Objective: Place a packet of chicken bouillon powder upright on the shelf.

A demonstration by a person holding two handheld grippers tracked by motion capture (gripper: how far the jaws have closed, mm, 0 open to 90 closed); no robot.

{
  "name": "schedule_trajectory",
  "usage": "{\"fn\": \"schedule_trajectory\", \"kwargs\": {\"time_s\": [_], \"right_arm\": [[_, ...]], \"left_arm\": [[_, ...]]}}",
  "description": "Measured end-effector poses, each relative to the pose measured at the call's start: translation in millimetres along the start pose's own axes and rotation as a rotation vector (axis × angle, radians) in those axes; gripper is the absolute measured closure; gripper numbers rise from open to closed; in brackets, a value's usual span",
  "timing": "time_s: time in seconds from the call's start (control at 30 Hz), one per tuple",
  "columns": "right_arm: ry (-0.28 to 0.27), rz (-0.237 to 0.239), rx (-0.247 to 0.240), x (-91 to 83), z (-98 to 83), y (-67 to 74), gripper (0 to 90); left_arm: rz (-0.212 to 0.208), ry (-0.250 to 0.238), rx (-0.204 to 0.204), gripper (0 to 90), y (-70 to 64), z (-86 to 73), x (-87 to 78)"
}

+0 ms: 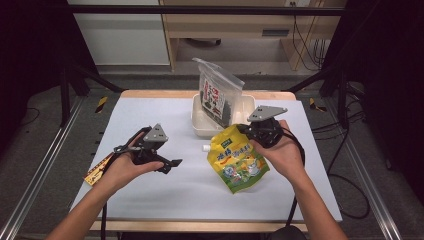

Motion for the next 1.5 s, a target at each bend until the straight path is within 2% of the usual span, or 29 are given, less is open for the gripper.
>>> {"fn": "schedule_trajectory", "kwargs": {"time_s": [0.33, 0.7, 1.0, 1.17, 1.3, 1.5], "right_arm": [[-0.018, 0.012, -0.011, 3.3, 10.5, 6.2, 90.0], [-0.035, 0.031, -0.025, 9.0, 20.7, 16.5, 90.0], [-0.045, 0.037, -0.029, 12.1, 26.3, 22.5, 90.0], [-0.055, 0.047, -0.031, 15.3, 30.1, 26.9, 90.0], [-0.062, 0.054, -0.033, 17.3, 32.2, 29.9, 90.0], [-0.07, 0.062, -0.033, 19.4, 35.4, 34.1, 90.0]], "left_arm": [[-0.044, 0.031, 0.044, 8.9, -6.9, 8.2, 0.3], [-0.065, 0.021, 0.055, 9.9, -8.2, 19.6, -4.6], [-0.099, 0.023, 0.071, 11.7, -16.8, 26.8, 2.9], [-0.116, 0.022, 0.08, 18.1, -19.6, 31.9, 10.7], [-0.128, 0.025, 0.069, 22.4, -18.8, 35.4, 16.2], [-0.148, 0.057, 0.069, 32.0, -19.9, 38.2, 25.4]]}}
Point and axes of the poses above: each handheld gripper's, and its own axes: x roughly forward along the jaws, z roughly out of its top, y roughly to its left, the point moved 6 cm from there along x, roughly forward along the jaws, and after that the axes turned 6 degrees about -y, right-handed, at the moved point
